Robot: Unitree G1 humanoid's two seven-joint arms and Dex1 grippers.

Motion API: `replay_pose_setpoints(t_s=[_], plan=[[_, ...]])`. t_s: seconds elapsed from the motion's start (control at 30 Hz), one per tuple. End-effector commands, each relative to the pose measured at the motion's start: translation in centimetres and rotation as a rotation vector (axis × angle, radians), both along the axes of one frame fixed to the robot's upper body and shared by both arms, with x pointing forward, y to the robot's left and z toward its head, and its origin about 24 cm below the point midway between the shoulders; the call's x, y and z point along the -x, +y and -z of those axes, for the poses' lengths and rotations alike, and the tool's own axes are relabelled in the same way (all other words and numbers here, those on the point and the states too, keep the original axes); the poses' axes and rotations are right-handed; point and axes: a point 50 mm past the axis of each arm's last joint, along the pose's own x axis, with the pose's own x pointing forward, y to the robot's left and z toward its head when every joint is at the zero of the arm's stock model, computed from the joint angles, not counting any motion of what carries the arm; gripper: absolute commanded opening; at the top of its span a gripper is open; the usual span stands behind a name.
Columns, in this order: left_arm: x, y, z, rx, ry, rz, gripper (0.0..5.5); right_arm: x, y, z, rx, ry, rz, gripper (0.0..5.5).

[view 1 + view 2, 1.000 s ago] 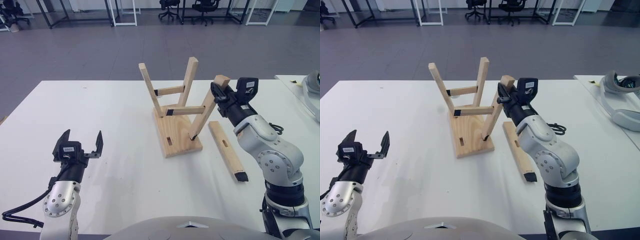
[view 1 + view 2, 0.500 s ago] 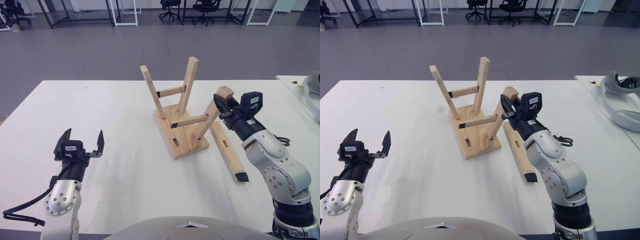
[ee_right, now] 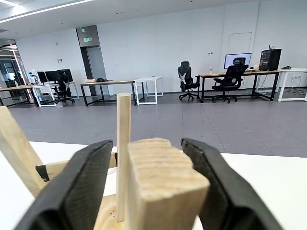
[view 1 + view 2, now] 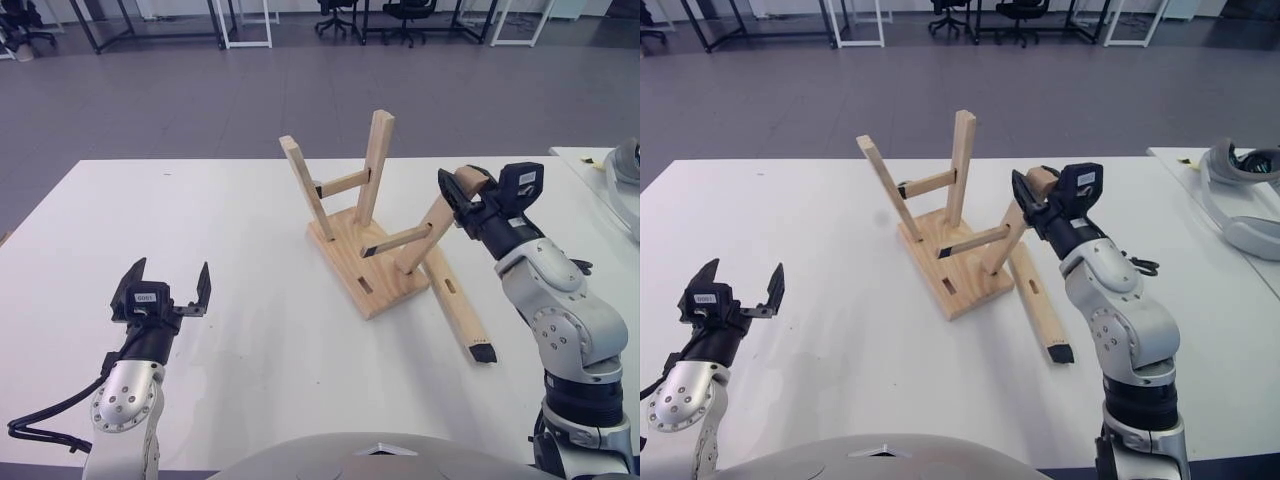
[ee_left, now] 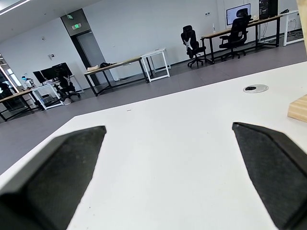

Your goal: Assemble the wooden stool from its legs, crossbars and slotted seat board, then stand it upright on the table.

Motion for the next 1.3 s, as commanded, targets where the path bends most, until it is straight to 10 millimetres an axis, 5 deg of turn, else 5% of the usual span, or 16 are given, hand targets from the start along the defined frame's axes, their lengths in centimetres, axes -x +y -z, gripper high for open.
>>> replay_pose_setpoints(t_s=[0.03,0.37,0.47,0.63,0.77,0.97,1.3], plan=[[-0.2,0.2,0.0,-0.017,0.01,0.004,4.86,-0.1,1.0,-0.7,-0.02,-0.015,-0.044,3.38],[-1.1,0.0,-0.2,-0.027,-0.017,0.012,4.86,-3.1,-3.9,-10.8,-0.046,-0.373,0.013,3.38],[-1.4,0.0,-0.3,-0.026,-0.025,0.014,4.86,-4.6,-5.2,-8.5,-0.002,-0.244,0.1,3.38],[-1.5,0.1,-0.4,-0.027,-0.031,0.017,4.86,-5.0,-4.6,1.7,0.321,0.2,0.066,3.38],[-1.6,0.2,-0.6,-0.031,-0.029,0.024,4.86,-4.0,-2.6,6.9,0.429,0.427,-0.12,3.38],[-1.8,0.6,-0.8,-0.041,-0.026,0.032,4.86,-3.2,-2.3,9.9,0.562,0.533,-0.158,3.38],[-2.1,0.3,-0.7,-0.047,-0.019,0.047,4.86,0.0,-0.9,11.2,0.778,0.578,-0.457,3.38]])
